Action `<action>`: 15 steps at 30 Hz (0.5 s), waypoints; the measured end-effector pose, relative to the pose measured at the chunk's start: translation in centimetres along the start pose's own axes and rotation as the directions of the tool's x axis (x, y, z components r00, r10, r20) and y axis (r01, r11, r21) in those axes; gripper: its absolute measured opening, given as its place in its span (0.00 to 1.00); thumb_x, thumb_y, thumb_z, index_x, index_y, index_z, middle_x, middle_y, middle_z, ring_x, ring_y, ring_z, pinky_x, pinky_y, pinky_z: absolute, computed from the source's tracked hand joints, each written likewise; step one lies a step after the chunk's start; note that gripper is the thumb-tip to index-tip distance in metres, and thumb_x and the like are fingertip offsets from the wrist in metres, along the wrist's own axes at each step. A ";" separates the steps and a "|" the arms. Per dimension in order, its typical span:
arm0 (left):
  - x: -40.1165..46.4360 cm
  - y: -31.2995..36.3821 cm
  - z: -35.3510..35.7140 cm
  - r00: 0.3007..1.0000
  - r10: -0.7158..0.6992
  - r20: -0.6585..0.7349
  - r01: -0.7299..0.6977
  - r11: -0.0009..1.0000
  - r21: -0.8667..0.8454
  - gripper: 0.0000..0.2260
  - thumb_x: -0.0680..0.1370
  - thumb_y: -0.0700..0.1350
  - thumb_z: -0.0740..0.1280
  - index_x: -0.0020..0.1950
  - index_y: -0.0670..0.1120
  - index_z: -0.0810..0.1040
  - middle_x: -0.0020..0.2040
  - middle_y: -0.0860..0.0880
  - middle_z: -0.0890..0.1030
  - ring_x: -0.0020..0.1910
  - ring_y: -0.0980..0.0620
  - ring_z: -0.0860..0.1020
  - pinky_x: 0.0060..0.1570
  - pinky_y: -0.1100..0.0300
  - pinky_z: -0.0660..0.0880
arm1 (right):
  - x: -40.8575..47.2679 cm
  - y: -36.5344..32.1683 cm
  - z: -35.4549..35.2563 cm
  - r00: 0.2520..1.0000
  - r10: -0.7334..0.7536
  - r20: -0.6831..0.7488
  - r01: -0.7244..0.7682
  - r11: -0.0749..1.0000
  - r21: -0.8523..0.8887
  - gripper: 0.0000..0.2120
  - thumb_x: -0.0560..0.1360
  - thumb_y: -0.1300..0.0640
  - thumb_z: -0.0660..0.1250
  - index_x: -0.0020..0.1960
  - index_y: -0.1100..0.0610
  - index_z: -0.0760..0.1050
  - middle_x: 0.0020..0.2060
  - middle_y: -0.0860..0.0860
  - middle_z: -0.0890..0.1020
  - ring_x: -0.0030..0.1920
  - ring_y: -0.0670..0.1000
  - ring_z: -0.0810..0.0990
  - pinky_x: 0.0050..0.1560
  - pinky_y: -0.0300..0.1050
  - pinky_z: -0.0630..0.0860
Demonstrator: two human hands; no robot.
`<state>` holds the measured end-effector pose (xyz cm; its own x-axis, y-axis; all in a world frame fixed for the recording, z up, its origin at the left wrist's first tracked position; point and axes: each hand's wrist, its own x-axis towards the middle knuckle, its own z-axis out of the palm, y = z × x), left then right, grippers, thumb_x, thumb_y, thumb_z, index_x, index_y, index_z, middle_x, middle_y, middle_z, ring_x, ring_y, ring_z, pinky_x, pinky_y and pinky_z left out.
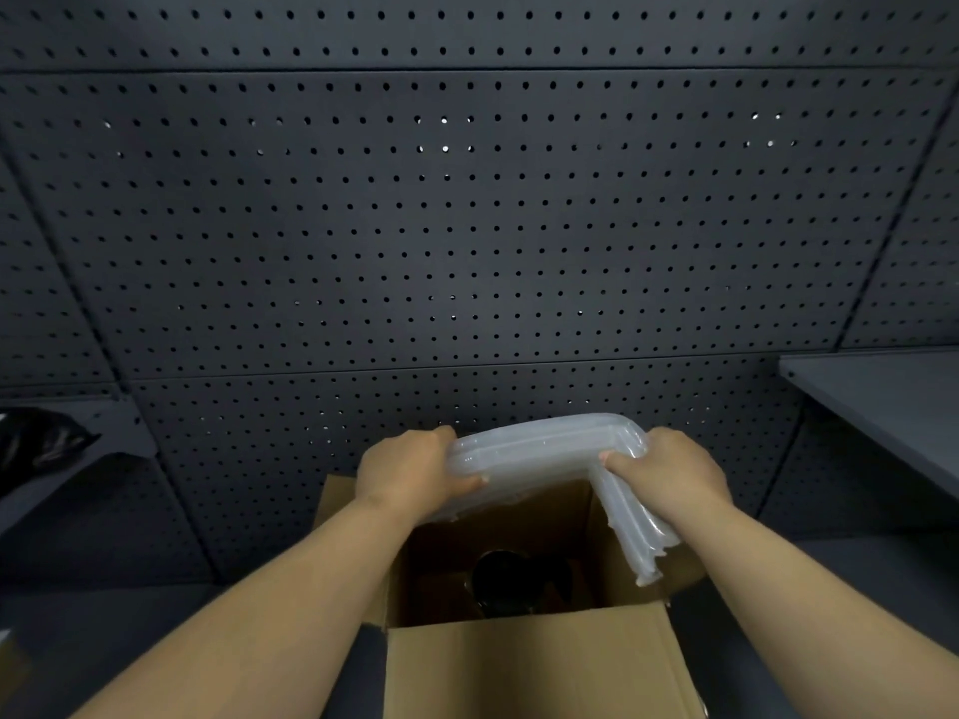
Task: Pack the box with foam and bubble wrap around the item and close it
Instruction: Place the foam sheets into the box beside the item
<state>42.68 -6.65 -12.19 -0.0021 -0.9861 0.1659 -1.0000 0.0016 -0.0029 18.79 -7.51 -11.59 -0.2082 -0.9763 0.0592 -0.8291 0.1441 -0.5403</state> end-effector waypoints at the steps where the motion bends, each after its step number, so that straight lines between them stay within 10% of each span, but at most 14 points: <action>1: 0.1 -0.1 0.2 1.000 0.001 0.008 -0.001 1.000 -0.001 0.24 0.74 0.67 0.61 0.60 0.51 0.72 0.48 0.50 0.80 0.46 0.49 0.80 0.45 0.53 0.79 | -0.1 0.1 0.5 1.000 0.004 0.009 -0.004 1.000 0.012 0.21 0.75 0.43 0.64 0.61 0.58 0.72 0.45 0.52 0.78 0.38 0.49 0.76 0.31 0.41 0.67; 15: 1.9 -0.2 4.3 0.994 0.036 0.107 -0.039 0.999 0.026 0.23 0.74 0.67 0.60 0.59 0.51 0.71 0.48 0.51 0.80 0.46 0.50 0.80 0.46 0.52 0.80 | 0.3 1.1 4.4 0.996 0.072 0.053 -0.071 0.997 -0.017 0.15 0.79 0.47 0.59 0.62 0.51 0.67 0.37 0.49 0.77 0.33 0.47 0.76 0.26 0.38 0.65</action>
<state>42.84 -9.25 -16.13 -0.0374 -0.9975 0.0595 -0.9988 0.0354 -0.0348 20.07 -8.35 -15.83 -0.2394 -0.9706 -0.0245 -0.8209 0.2158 -0.5287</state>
